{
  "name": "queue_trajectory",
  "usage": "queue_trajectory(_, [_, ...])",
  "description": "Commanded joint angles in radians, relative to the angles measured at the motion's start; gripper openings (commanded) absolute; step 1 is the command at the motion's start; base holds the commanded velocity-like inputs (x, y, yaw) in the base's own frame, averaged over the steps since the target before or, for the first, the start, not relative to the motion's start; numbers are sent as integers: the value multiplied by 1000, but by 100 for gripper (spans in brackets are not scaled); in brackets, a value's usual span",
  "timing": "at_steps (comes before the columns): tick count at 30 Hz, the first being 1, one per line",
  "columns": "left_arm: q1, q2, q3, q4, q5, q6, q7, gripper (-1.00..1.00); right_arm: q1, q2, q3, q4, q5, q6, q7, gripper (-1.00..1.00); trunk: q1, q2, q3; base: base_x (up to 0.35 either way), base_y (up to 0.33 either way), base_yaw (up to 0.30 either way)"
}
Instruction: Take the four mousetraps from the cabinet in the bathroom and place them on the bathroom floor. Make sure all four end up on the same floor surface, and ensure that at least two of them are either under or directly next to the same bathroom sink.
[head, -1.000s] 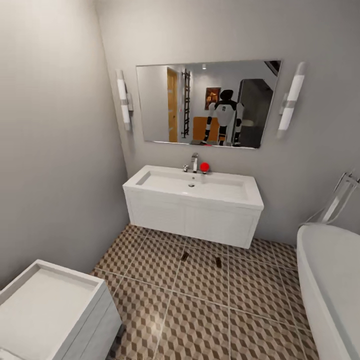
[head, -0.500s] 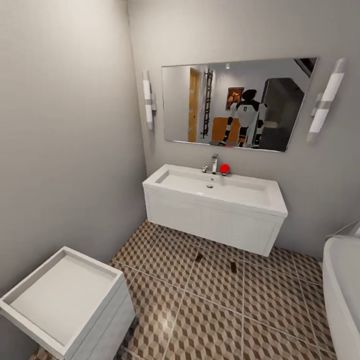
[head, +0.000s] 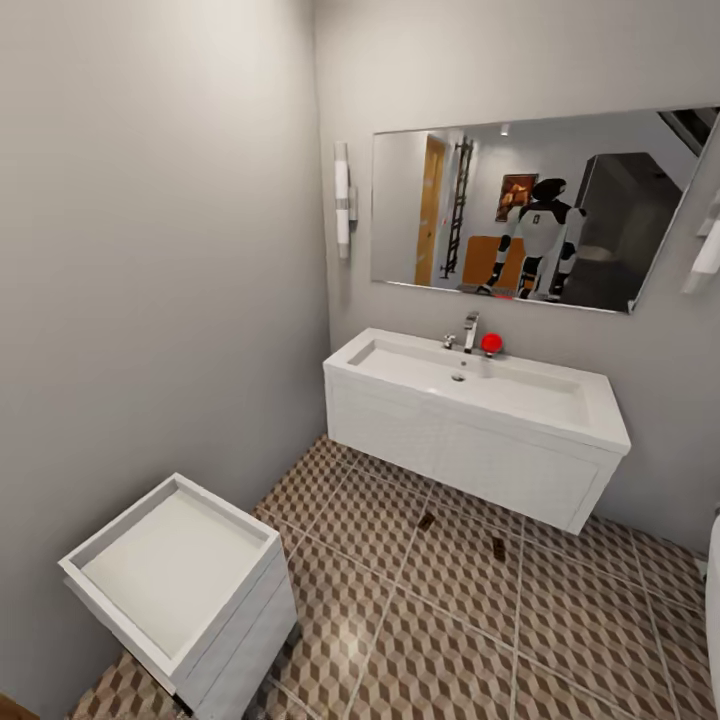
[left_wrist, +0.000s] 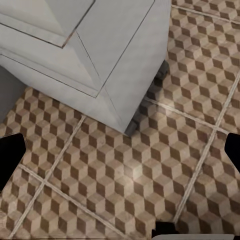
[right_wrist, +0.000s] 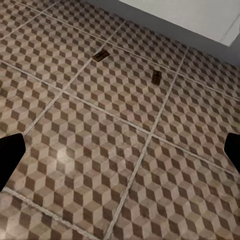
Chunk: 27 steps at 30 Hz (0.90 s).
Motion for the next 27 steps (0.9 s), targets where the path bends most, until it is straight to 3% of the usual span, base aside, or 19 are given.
queue_trajectory(1, [-2,-1,-9,4,8,-6,1,100,-1,0,9,0,-10,-3,-1,100,1,-2,-2,0,0,258])
queue_trajectory(27, [-2,-4,-9,4,8,-4,-1,100,-1,0,9,5,-10,-2,-1,100,1,-2,-2,0,0,258])
